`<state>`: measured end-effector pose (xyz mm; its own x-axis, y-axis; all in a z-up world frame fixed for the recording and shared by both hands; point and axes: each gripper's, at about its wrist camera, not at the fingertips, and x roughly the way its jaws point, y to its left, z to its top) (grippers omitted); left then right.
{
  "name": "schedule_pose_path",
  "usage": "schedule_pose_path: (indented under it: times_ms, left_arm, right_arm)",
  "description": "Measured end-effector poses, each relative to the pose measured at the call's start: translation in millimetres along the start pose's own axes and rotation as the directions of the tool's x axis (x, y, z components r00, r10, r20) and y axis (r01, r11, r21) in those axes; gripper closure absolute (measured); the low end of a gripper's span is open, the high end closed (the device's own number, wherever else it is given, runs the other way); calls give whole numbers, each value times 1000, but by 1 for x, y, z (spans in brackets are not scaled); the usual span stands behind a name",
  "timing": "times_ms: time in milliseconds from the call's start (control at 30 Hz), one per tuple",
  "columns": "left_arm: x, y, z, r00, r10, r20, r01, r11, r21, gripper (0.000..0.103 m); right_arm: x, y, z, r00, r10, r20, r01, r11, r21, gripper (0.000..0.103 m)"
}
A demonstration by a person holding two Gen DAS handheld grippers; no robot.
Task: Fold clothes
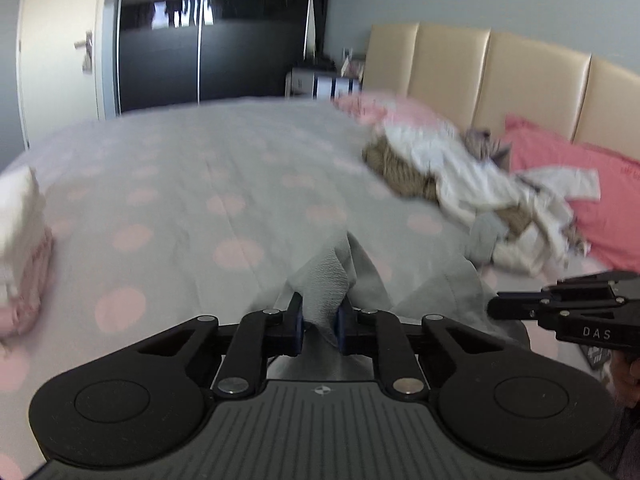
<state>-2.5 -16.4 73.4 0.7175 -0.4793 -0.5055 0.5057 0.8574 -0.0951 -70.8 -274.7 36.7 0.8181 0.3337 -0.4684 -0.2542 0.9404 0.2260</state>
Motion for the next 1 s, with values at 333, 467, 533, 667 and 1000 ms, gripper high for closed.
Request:
schedule_pose_path:
  times_ms: [333, 467, 533, 667, 1000]
  left_arm:
    - [-17, -20, -8, 966, -161, -203, 180, 981, 78, 91]
    - [-17, -30, -34, 914, -173, -368, 238, 961, 140, 91]
    - [-18, -29, -40, 894, -173, -413, 250, 958, 140, 90]
    - [-20, -26, -30, 906, -176, -385, 249, 957, 147, 75]
    - [-3, -16, 8, 943, -151, -298, 216, 956, 197, 44]
  right_arm:
    - [-11, -14, 16, 999, 37, 22, -38, 998, 54, 93]
    - [-11, -16, 17, 999, 31, -22, -30, 999, 31, 84]
    - [-5, -16, 16, 997, 10, -73, -9, 1000, 15, 75]
    - [11, -19, 14, 982, -20, -185, 17, 1000, -21, 70]
    - [53, -26, 13, 949, -52, -311, 26, 996, -89, 64]
